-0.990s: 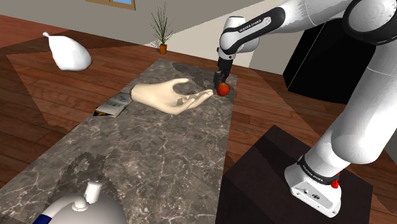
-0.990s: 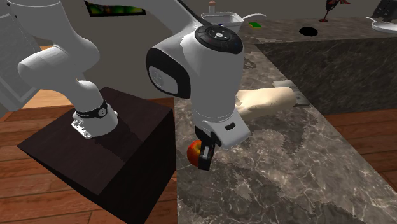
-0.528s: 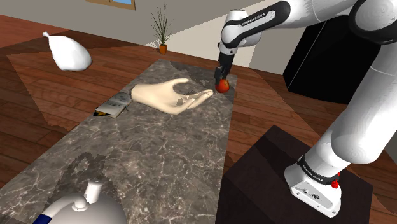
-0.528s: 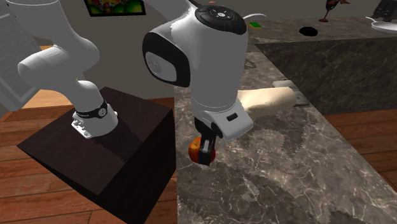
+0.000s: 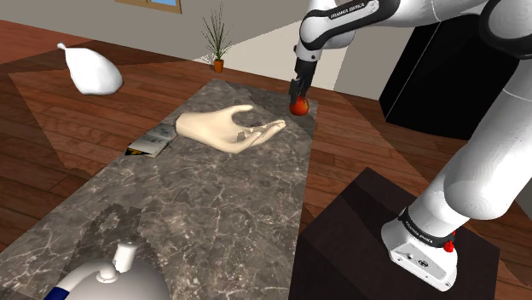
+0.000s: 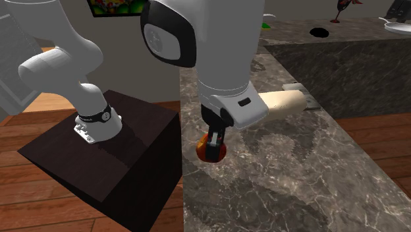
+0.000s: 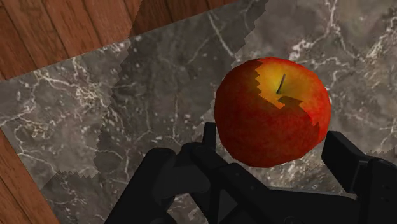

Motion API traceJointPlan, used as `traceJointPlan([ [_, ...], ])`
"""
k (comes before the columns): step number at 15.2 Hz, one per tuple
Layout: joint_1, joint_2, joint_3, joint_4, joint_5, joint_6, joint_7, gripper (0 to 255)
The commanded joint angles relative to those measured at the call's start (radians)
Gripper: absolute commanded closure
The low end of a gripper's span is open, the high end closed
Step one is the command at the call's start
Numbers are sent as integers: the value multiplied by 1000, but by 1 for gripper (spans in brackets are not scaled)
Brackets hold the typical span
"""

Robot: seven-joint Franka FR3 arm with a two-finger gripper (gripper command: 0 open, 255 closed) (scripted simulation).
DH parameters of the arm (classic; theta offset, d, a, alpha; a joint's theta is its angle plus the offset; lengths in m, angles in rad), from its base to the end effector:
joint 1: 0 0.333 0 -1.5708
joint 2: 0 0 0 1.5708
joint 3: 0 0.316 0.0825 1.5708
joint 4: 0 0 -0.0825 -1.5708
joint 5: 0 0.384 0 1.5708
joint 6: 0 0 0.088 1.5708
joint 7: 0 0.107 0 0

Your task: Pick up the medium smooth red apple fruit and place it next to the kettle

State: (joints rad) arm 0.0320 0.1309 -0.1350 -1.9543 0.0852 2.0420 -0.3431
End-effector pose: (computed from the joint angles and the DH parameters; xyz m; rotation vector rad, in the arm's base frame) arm 0.5788 -0.0531 0.4085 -3.0605 -0.3080 0.0430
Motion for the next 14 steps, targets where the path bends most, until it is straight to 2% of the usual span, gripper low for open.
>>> traceJointPlan([
  [1, 0, -10, -1, 15, -3, -26, 3, 255],
  [14, 0, -51, -2, 140, -13, -191, 17, 255],
])
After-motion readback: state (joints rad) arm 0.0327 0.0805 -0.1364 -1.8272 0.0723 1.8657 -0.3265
